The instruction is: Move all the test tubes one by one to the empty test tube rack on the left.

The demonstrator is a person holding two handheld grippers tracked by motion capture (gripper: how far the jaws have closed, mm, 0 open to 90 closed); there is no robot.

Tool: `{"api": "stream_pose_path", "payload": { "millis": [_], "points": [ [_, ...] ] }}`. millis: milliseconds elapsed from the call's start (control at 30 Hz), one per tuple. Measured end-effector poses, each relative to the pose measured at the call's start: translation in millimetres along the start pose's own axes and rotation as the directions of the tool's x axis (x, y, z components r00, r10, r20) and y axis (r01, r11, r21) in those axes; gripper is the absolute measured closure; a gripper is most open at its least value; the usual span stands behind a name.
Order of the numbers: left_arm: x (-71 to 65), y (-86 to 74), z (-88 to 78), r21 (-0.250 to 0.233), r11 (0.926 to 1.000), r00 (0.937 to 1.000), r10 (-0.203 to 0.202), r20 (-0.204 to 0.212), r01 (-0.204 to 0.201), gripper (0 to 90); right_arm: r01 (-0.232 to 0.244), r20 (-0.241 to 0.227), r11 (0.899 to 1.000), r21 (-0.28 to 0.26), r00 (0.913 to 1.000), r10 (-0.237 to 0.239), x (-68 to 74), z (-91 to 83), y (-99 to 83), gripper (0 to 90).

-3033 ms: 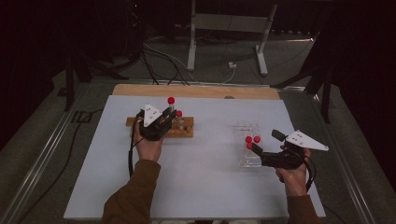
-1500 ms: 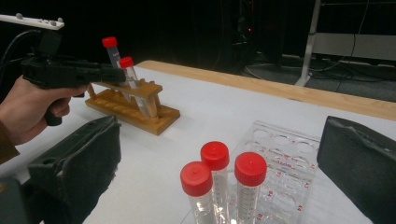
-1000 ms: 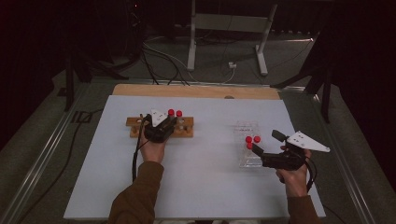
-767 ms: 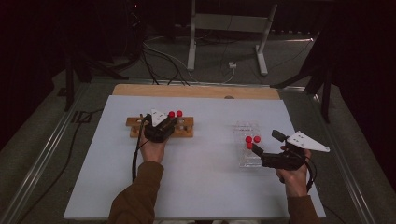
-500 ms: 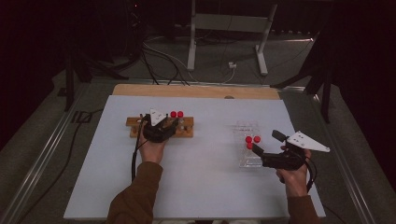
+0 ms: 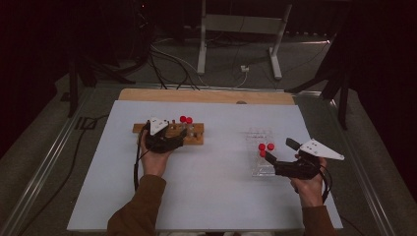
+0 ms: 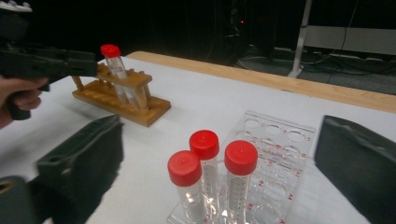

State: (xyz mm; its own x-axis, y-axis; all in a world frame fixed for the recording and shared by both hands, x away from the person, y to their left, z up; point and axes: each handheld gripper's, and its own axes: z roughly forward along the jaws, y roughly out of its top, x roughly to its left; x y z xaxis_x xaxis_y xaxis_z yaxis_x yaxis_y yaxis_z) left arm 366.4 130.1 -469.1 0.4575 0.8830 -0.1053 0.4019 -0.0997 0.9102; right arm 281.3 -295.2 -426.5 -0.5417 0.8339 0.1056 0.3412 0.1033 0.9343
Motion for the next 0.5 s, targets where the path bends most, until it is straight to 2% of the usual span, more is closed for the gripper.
{"api": "stream_pose_path", "payload": {
  "millis": [133, 300, 500],
  "points": [
    [0.5, 0.9, -10.5, -0.021, 0.9997, 0.9999, -0.015, -0.004, 0.015, 15.2, 0.002, 0.005, 1.0, 0.015, 1.0, -0.002, -0.1, 1.6, -2.5, 4.8],
    [1.0, 2.1, -23.0, -0.029, 0.9994, 0.9997, -0.02, -0.01, 0.02, 2.2, 0.017, 0.021, 0.999, 0.033, 0.9996, -0.018, 3.7, 3.1, -5.7, 9.7],
    [-1.5, 1.4, -38.4, -0.05, 0.9986, 0.9999, -0.014, 0.005, 0.014, 1.0, 0.033, 0.03, 0.998, 0.051, 0.999, -0.034, 7.9, 4.8, -9.4, 15.2]
  ]
}}
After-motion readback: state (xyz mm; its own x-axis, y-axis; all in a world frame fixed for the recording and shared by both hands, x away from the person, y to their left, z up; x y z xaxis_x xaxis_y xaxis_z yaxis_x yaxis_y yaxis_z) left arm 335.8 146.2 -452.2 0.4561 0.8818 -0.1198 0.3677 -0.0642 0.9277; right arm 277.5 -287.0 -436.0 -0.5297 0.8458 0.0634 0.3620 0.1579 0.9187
